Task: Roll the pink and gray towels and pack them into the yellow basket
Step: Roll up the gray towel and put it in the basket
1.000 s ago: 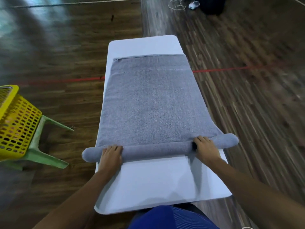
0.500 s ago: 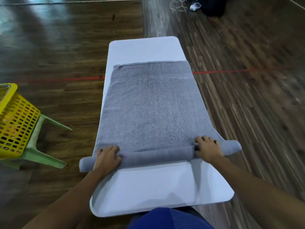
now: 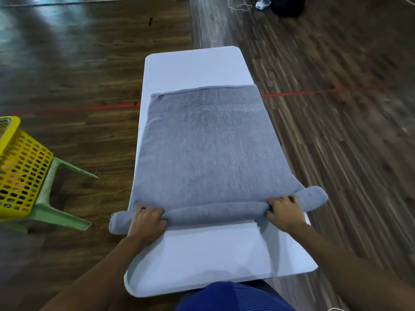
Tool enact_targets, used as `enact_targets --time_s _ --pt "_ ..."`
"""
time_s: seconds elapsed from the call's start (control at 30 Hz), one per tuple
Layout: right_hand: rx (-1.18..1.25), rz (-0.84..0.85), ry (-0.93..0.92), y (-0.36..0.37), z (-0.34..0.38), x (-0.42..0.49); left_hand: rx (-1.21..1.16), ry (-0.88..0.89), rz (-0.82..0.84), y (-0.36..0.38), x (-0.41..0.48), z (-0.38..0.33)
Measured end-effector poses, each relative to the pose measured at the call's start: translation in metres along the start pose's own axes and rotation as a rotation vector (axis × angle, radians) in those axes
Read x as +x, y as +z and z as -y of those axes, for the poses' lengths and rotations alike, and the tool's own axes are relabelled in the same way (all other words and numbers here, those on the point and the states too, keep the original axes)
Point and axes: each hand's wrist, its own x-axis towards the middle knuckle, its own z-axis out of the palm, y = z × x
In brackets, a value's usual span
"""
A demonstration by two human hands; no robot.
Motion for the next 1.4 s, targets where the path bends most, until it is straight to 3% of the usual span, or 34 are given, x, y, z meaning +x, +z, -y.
enact_targets --time_s 0.1,0.23,0.37,0.5,0.67,0.83,0.97,1.13,1.27,1.4 --pt "0.026 0.059 0.066 0.0 -0.006 0.005 -0.086 -0.103 0.02 0.002 0.004 0.006" --pt "0.099 -0.264 0.002 0.013 -0.009 -0.002 -0.113 -0.051 -0.319 0.014 0.0 0.001" --pt "0.122 -0.222 -0.074 0.022 -0.012 -0.013 -0.028 0.08 -0.197 0.027 -0.015 -0.006" --pt "0.084 -0.164 -0.056 0.021 -0.016 -0.01 0.007 0.029 -0.101 0.021 -0.013 -0.003" --pt "0.036 0.018 -0.007 -0.005 -0.013 0.011 -0.174 -0.07 0.054 -0.001 -0.001 -0.004" --pt "0.12 -0.345 -0.035 -0.001 -0.014 0.015 -0.104 -0.056 -0.26 0.007 0.001 -0.001" --pt "0.088 -0.181 -0.079 0.009 -0.014 0.008 -0.02 0.064 -0.169 0.018 -0.005 -0.002" --pt "0.111 -0.129 -0.073 0.007 -0.013 0.018 -0.005 0.011 -0.129 0.007 -0.003 -0.003" --pt "0.051 -0.029 -0.088 -0.01 -0.011 0.026 -0.056 -0.115 0.037 -0.008 0.001 -0.012" --pt "0.086 -0.215 0.004 -0.009 -0.003 0.02 -0.039 -0.121 -0.176 0.005 -0.001 -0.013"
